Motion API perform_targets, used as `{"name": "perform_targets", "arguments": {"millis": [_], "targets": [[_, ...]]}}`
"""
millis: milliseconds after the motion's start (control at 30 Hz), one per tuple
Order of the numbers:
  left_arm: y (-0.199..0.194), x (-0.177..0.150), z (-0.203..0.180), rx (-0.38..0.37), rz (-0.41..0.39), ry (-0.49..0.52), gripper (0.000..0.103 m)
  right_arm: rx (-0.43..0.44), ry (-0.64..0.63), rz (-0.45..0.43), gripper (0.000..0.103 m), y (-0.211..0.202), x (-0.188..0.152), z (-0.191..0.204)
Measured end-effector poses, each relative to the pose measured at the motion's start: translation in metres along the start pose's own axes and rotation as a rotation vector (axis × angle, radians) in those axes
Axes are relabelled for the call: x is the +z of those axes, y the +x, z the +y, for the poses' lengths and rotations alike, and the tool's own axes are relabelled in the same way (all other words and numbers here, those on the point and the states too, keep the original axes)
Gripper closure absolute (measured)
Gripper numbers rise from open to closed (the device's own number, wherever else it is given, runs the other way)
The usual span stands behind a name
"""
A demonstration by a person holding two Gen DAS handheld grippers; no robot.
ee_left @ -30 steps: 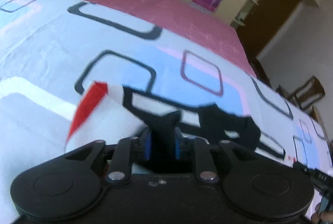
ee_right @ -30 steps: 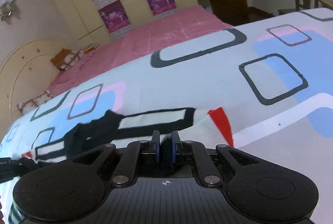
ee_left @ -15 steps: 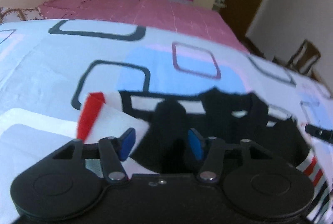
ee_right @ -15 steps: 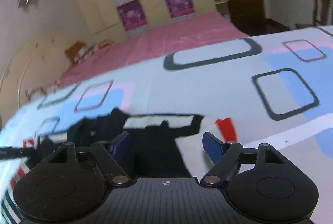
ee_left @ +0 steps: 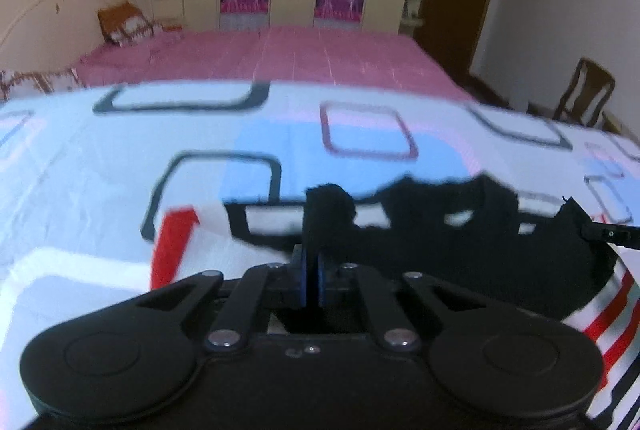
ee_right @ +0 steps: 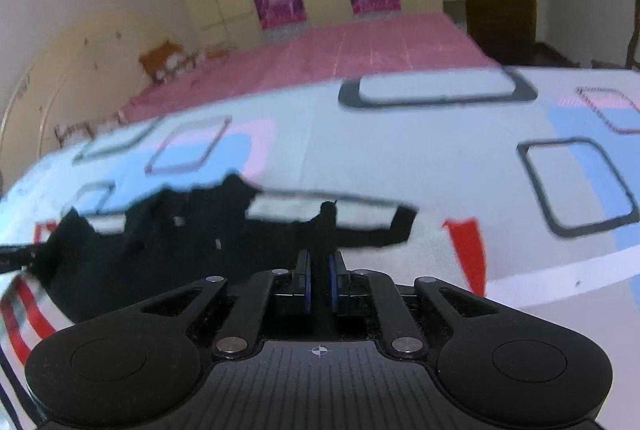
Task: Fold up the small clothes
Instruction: 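Lift the hem with both grippers and fold it over onto the collar, then lay the hem down and open both grippers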
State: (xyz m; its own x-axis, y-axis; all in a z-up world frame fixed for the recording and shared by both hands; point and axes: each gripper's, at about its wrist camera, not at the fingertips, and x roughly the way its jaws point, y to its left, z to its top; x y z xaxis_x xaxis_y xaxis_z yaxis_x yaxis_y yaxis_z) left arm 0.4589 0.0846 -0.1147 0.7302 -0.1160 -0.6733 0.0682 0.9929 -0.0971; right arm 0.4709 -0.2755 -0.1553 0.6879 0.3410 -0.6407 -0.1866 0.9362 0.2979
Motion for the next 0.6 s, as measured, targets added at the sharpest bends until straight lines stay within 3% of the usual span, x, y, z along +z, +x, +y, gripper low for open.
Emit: {"name": "perform_targets", "arguments": {"millis": [167, 367, 533, 567, 600], "targets": [[-0.002, 0.014, 0.005, 0.038, -0.073, -0.051, 0.098, -0.032, -0.024, -0.11, 0.095, -0.014, 0.013, 0.005], [0.035, -0.003, 0.006, 0.107, 0.019, -0.041, 0.098, -0.114, -0.023, -0.008, 0.095, 0.026, 0.003, -0.003], [0.035, -0.007, -0.006, 0.147, 0.009, 0.055, 0.095, -0.119, -0.016, -0.012, 0.094, 0.027, -0.004, -0.01], [0.035, -0.006, -0.006, 0.138, 0.012, 0.05, 0.092, -0.114, -0.009, -0.016, 0.093, 0.025, -0.003, -0.01], [0.033, -0.005, -0.004, 0.127, 0.012, 0.043, 0.088, -0.108, -0.004, -0.022, 0.08, 0.021, -0.003, -0.009]]}}
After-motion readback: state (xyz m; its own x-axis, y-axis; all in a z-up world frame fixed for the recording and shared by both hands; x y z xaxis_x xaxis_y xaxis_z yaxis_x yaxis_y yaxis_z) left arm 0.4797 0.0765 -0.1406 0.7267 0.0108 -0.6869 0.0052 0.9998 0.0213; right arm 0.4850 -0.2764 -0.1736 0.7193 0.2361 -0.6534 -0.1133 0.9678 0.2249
